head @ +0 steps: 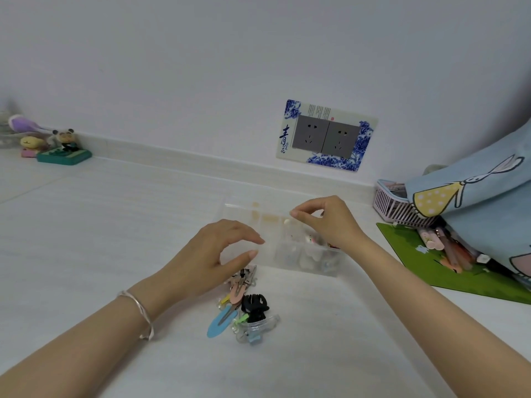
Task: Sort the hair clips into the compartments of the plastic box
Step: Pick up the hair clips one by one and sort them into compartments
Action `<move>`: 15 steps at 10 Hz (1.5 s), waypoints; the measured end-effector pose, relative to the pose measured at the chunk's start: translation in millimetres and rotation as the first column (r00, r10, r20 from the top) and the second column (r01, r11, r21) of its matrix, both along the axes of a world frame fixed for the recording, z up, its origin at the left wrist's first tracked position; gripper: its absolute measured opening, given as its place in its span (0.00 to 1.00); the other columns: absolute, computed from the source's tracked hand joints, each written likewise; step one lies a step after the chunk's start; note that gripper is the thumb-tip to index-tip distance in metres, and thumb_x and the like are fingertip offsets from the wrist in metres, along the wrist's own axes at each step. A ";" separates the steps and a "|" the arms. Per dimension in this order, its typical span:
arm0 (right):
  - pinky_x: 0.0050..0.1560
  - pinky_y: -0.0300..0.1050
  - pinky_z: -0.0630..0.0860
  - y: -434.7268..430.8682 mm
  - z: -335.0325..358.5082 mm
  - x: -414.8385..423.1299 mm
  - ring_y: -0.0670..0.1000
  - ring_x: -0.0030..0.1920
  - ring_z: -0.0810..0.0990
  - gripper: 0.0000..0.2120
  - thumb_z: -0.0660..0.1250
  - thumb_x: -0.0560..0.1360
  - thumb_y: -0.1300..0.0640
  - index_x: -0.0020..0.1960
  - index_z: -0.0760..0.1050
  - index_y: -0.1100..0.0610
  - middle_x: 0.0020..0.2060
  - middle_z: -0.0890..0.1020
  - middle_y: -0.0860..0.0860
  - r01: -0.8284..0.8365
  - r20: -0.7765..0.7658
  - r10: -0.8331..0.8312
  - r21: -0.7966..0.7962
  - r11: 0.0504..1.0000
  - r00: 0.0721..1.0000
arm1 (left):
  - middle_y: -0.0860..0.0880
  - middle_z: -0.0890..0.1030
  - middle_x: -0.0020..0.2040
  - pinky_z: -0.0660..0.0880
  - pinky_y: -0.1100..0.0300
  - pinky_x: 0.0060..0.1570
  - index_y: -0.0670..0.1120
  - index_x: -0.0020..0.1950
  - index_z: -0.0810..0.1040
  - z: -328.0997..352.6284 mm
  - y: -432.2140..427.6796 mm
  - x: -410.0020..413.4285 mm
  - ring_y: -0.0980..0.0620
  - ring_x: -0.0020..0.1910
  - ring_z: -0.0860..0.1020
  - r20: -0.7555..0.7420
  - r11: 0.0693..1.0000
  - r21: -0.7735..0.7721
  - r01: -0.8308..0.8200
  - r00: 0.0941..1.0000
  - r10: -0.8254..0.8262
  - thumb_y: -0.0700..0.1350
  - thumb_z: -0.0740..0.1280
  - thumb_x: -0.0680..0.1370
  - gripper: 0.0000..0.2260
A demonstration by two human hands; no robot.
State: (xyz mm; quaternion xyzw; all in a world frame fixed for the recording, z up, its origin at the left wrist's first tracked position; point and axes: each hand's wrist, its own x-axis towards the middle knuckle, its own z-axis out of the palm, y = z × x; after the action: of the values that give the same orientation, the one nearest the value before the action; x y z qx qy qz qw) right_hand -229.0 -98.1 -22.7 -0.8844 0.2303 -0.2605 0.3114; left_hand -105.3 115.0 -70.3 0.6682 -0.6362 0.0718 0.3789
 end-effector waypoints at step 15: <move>0.52 0.44 0.70 40.7 -6.3 -12.5 0.44 0.45 0.79 0.20 0.60 0.76 0.43 0.37 0.84 0.53 0.34 0.82 0.41 0.080 0.013 -0.079 -0.145 0.986 0.997 | 0.61 0.79 0.53 0.70 0.58 0.60 0.54 0.55 0.79 11.1 10.2 7.6 0.61 0.57 0.74 -0.042 0.997 -0.070 -0.010 0.999 0.007 0.54 0.61 0.77 0.12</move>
State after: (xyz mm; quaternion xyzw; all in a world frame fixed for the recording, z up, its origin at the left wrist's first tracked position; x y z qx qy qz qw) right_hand -241.5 -57.4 -29.1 -0.8939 0.2446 -0.2920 0.2361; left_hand -97.7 125.2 -59.2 0.6585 -0.6224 0.0820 0.4150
